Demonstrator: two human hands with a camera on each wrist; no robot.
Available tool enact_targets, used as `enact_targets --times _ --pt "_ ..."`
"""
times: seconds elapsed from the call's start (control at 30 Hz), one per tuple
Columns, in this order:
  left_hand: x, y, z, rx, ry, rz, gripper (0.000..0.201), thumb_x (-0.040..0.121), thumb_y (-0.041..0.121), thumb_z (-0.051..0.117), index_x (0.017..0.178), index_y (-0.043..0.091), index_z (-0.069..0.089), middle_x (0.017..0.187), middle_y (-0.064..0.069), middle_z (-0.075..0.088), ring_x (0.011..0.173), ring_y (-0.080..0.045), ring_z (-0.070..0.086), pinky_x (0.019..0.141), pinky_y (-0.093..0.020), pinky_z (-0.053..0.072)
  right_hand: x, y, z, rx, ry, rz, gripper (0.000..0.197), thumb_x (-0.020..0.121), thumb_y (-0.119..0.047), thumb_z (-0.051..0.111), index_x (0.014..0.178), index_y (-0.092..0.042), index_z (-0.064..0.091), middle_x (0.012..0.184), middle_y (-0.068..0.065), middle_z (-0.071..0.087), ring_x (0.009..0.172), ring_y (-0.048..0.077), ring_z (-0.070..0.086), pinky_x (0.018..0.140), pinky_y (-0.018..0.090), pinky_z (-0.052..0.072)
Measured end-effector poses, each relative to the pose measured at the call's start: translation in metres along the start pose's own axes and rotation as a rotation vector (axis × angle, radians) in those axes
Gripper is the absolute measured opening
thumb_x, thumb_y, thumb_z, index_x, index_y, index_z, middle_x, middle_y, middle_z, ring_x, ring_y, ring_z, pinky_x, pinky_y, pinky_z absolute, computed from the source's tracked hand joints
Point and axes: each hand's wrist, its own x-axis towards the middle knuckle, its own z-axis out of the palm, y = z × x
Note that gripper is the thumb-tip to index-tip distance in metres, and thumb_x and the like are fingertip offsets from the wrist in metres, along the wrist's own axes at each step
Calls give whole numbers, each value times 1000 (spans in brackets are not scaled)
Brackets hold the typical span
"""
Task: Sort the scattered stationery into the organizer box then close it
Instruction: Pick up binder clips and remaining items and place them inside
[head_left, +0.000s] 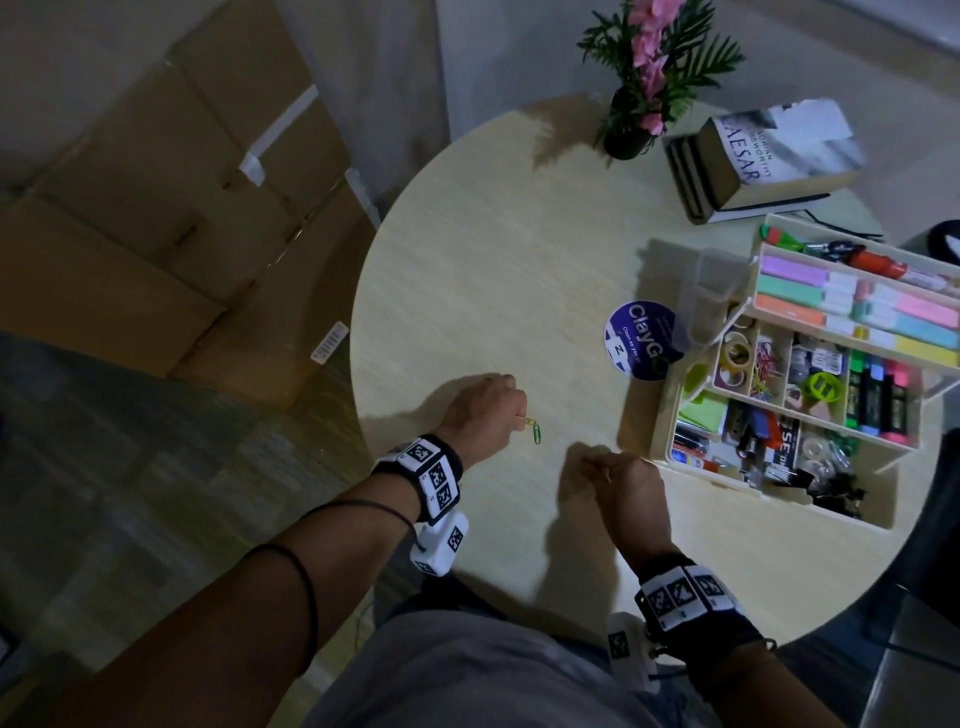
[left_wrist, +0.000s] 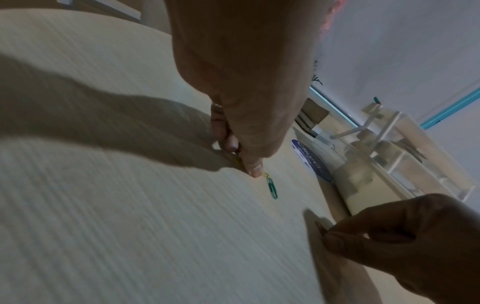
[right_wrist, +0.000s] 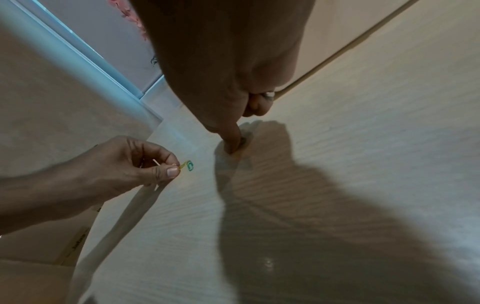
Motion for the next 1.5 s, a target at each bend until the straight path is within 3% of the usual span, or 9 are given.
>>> enact_targets --times 0.17,0.27,0.47,0.77,0.97,1.17,1.27,1.33,1.5 --pt "-4 1 6 170 20 76 16 92 13 72 106 11 66 111 -7 59 103 -25 60 86 -40 54 10 4 2 40 -91 -38 27 94 -7 65 77 -27 70 65 -16 63 57 1 61 57 7 41" --pt "-7 1 13 242 37 126 17 96 14 65 112 9 61 114 -10 57 104 -27 58 86 -42 54 14 4 4 172 -117 116 18 98 -22 65 81 -16 67 69 -6 65 60 8 59 59 31 51" --pt "-10 0 6 -372 100 -41 12 99 16 67 91 15 59 94 -2 56 85 -18 55 75 -33 47 19 -17 -6 1274 -159 649 29 96 -11 35 68 -18 41 63 0 32 58 19 26 54 32 26" --pt "-17 71 -21 -532 94 240 17 85 28 85 96 22 73 95 10 64 81 -8 63 71 -36 58 41 -48 -12 1608 -402 668 47 102 -24 33 75 -15 71 74 5 65 61 17 60 54 27 47" --pt "-9 32 -23 -395 159 115 20 90 21 79 108 20 70 99 5 60 78 -1 56 65 -26 46 39 -13 -25 1153 -209 659 35 107 -28 48 81 -10 63 64 2 49 55 17 42 50 26 32" --pt "-8 12 5 -44 -66 149 37 88 11 81 121 22 70 107 0 64 96 -20 61 77 -37 53 13 9 -8 158 -91 156 17 99 -22 69 90 -15 81 59 -7 64 51 4 51 54 25 36" --pt "-4 14 5 -45 -39 145 19 89 16 81 107 18 75 98 0 66 89 -20 62 76 -38 54 2 3 -4 13 3 90 12 98 -27 72 102 -20 81 53 -19 40 49 -1 42 53 10 26" --pt "-1 16 4 -39 -44 131 8 89 21 81 96 19 76 90 4 63 82 -16 58 74 -38 54 0 5 0 -36 -13 41 12 100 -27 67 102 -24 79 63 -15 57 58 5 52 56 6 28" --pt "2 16 4 5 -90 124 5 91 19 78 88 19 74 87 5 60 82 -15 59 75 -38 54 10 10 7 -81 -70 32 14 98 -21 64 94 -23 77 78 -2 76 67 19 69 59 27 42"
